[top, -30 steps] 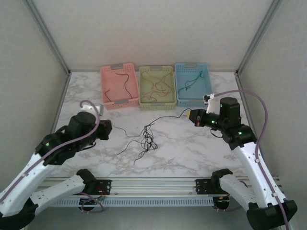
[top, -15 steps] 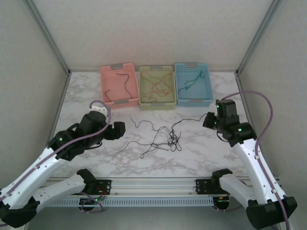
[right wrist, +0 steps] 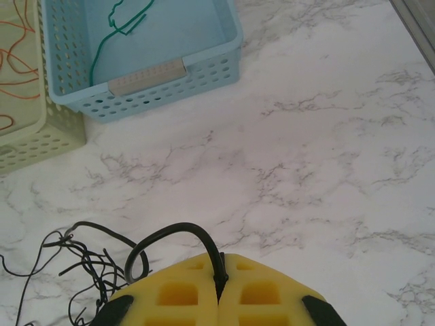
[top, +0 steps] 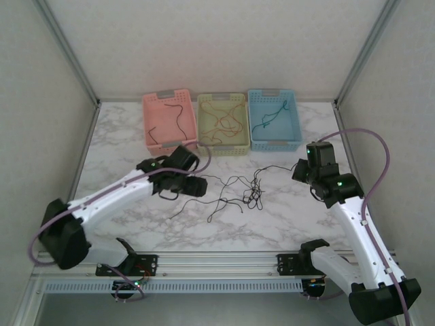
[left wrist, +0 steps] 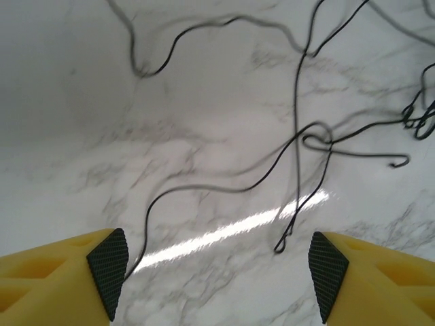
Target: Untangle the cables
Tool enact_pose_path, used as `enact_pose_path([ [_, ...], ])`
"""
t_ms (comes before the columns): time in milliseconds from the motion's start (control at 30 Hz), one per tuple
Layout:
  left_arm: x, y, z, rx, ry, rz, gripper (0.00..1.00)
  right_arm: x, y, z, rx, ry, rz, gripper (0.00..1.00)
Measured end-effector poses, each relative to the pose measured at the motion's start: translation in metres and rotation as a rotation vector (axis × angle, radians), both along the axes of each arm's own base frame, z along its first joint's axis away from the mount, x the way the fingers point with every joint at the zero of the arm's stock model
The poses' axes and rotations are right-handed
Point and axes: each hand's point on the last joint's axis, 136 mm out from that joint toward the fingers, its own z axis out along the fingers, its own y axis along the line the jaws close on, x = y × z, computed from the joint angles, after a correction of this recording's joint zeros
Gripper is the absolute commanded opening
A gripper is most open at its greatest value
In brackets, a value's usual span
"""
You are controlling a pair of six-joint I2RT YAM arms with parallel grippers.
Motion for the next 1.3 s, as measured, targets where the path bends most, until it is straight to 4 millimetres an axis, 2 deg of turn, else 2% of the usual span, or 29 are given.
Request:
enact_pose_path([
  [100, 0.01, -0.02, -0.004, -0.024, 0.012, -0.041, 0.7, 0.0, 0.0, 0.0, 0.004, -0.001, 0.002, 0.0],
  [267, 0.005, -0.033, -0.044, 0.015, 0.112, -0.088, 0.66, 0.0, 0.002, 0.0, 0.014, 0.002, 0.008, 0.0],
  [567, -0.01, -0.048, -0.078, 0.047, 0.199, -0.15, 0.64, 0.002, 0.003, 0.002, 0.021, -0.009, 0.012, 0.0],
  [767, -0.024, -0.047, -0.103, 0.122, 0.248, -0.196, 0.64, 0.004, 0.003, 0.003, 0.028, -0.016, 0.012, 0.0],
  [1067, -0.025, -0.039, -0.108, 0.179, 0.243, -0.205, 0.53, 0.002, 0.004, -0.001, 0.038, -0.009, 0.016, 0.0],
  [1167, -0.026, -0.037, -0.109, 0.203, 0.233, -0.213, 0.61, 0.002, 0.002, 0.0, 0.039, -0.014, 0.012, 0.0],
  [1300, -0.028, -0.034, -0.11, 0.239, 0.22, -0.219, 0.66, 0.001, 0.003, 0.0, 0.041, -0.014, 0.013, 0.0],
])
